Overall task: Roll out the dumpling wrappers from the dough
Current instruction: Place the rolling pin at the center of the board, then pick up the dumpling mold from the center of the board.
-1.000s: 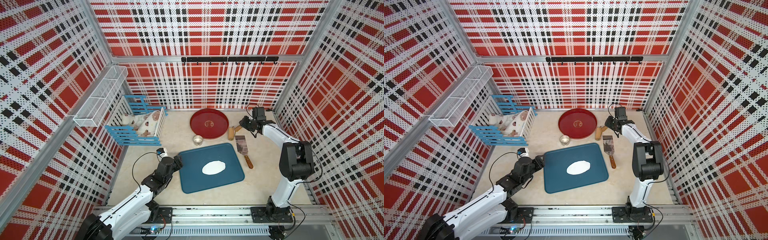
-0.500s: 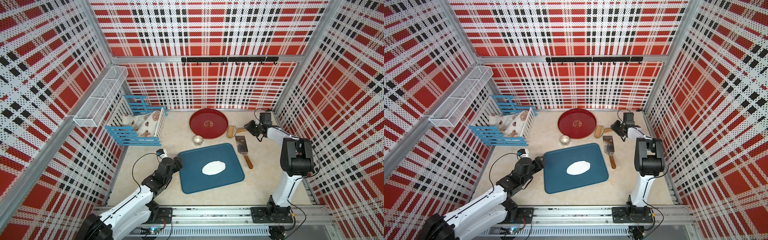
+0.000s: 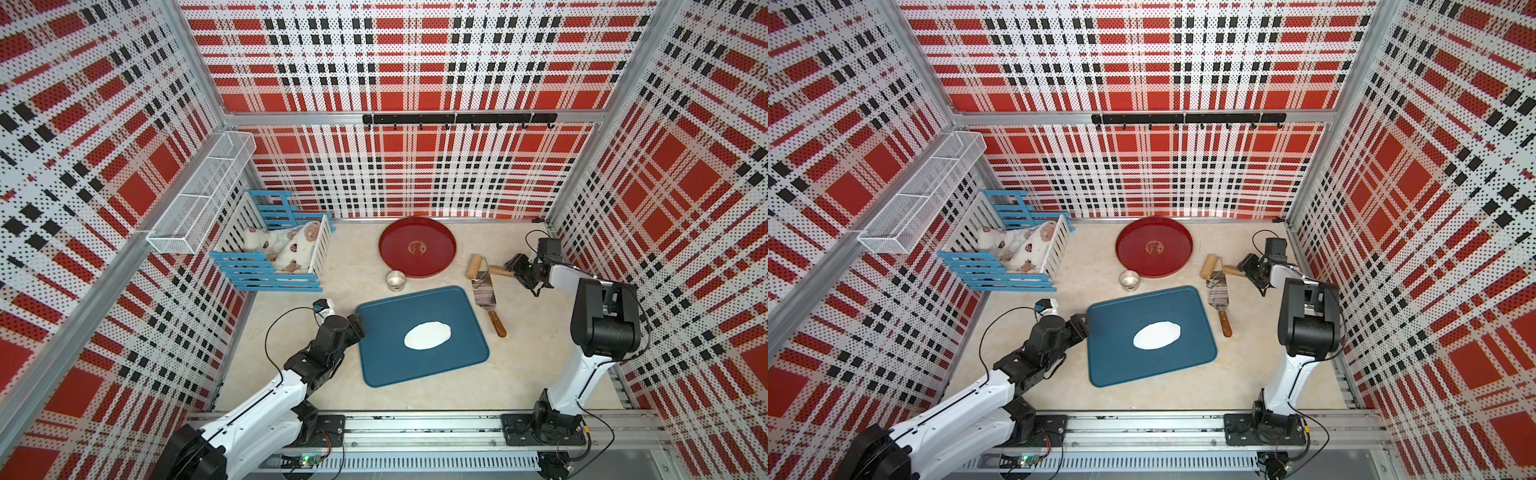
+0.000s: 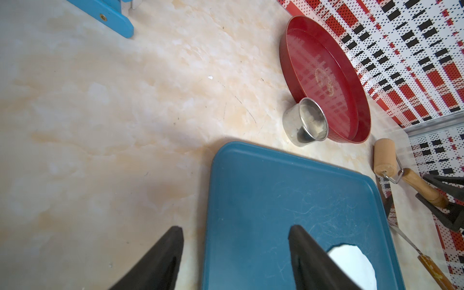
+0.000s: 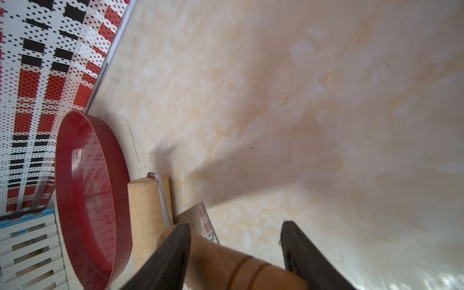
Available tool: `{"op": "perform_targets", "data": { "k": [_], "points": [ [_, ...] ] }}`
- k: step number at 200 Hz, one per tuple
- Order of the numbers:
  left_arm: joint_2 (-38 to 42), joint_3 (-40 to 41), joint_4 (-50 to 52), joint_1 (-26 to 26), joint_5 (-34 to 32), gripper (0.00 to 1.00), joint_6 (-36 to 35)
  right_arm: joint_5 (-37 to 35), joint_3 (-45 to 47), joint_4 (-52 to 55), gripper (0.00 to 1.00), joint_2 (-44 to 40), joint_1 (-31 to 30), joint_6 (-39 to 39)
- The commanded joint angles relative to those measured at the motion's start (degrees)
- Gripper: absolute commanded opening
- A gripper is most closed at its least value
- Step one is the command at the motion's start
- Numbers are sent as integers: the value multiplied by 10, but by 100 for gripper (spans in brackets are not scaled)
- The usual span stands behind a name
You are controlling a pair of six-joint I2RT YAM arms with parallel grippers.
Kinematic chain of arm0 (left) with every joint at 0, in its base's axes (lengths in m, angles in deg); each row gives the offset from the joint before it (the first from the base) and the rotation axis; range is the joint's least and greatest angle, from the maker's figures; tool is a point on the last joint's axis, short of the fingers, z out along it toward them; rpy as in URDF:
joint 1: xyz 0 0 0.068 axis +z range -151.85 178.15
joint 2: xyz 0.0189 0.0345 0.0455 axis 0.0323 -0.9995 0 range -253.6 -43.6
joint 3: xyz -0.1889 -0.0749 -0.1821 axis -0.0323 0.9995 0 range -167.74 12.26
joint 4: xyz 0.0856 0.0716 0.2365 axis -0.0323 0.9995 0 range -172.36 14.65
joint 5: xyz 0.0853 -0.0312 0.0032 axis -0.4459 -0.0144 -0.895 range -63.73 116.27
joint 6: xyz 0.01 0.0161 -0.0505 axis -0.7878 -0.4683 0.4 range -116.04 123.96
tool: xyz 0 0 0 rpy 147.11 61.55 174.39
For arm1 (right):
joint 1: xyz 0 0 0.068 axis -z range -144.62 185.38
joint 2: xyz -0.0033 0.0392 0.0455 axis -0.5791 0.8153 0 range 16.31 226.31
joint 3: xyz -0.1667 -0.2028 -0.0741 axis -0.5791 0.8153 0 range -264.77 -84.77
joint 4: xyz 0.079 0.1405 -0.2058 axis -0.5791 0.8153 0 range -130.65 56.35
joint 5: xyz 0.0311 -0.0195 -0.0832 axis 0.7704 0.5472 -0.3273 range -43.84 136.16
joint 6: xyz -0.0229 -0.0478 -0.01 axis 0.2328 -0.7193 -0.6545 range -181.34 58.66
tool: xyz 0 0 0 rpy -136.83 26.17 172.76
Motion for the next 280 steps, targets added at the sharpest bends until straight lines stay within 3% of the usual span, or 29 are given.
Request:
{"op": "perform_targets", "data": {
  "k": [1,15,34,68,85,109,125,146,180,233,280],
  "points": [
    [5,-7,-11,2,-8,78,-9,-10,6,10,75,-36,18,-14],
    [12,-8,-11,1,-12,85,-11,-17,13,12,84,-50,27,-17],
    [25,-8,-11,-2,-16,100,-16,-27,13,28,87,-66,31,-31],
    [39,-17,-11,-4,-27,99,-30,-43,9,43,89,-91,31,-59],
    [29,-32,-11,-3,-36,99,-34,-11,3,50,89,-108,31,-97],
    [-16,-66,-15,-2,-43,99,-45,45,14,40,90,-150,28,-124],
    [-58,-94,-21,-1,-44,99,-55,46,24,37,90,-188,15,-141],
    [-105,-126,-39,2,-40,99,-64,16,15,57,87,-225,-26,-173],
    [-186,-188,-49,6,-26,99,-79,-35,49,22,90,-294,-133,-210],
    [-304,-294,-27,10,-7,100,-101,-6,165,-103,89,-389,-227,-202],
    [-420,-401,27,14,5,81,-121,-19,232,-168,89,-438,-241,-180]
  ]
}}
